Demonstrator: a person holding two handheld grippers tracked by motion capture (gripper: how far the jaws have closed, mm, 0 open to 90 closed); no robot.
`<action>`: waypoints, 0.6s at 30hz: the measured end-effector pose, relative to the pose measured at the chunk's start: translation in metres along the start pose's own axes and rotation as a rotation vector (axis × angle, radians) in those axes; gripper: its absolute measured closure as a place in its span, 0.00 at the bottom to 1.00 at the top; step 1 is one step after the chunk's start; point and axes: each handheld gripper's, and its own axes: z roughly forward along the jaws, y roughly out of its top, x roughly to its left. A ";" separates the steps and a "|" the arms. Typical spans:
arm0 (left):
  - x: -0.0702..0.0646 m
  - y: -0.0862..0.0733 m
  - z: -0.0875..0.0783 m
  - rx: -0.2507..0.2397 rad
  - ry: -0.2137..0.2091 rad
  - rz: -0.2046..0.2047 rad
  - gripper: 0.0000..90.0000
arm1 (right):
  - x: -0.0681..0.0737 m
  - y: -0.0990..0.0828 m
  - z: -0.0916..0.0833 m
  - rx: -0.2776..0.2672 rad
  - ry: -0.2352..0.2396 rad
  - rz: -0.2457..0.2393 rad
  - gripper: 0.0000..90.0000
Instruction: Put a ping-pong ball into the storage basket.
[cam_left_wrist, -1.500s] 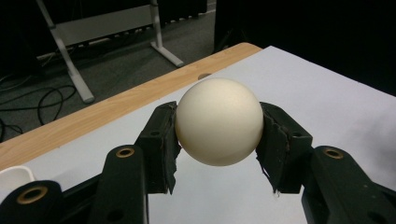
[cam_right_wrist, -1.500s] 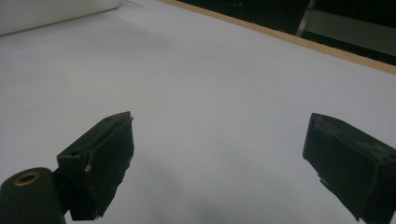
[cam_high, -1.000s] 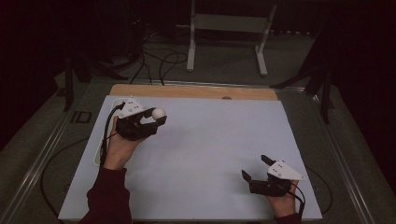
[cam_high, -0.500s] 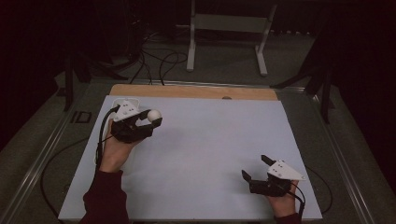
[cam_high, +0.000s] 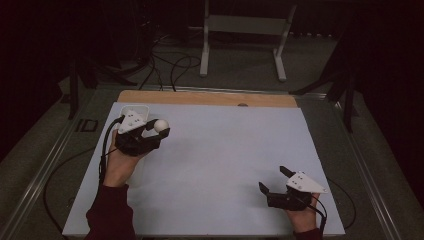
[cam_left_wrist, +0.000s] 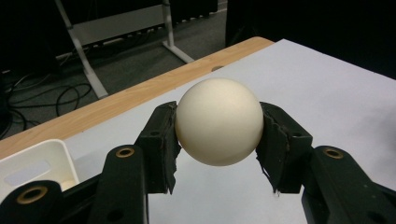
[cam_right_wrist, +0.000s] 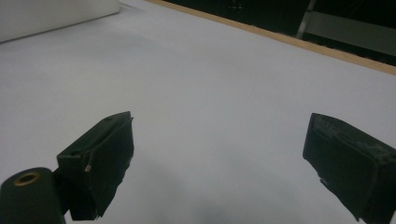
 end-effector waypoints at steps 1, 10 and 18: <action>0.000 -0.001 0.000 0.000 0.001 -0.002 0.57 | 0.000 0.000 0.000 0.000 -0.001 0.000 0.09; 0.002 -0.009 -0.002 0.003 0.004 -0.014 0.57 | 0.000 0.000 -0.001 -0.002 -0.004 -0.002 0.09; 0.004 -0.015 -0.003 0.008 0.009 -0.025 0.57 | 0.000 0.000 -0.001 0.000 -0.004 0.000 0.09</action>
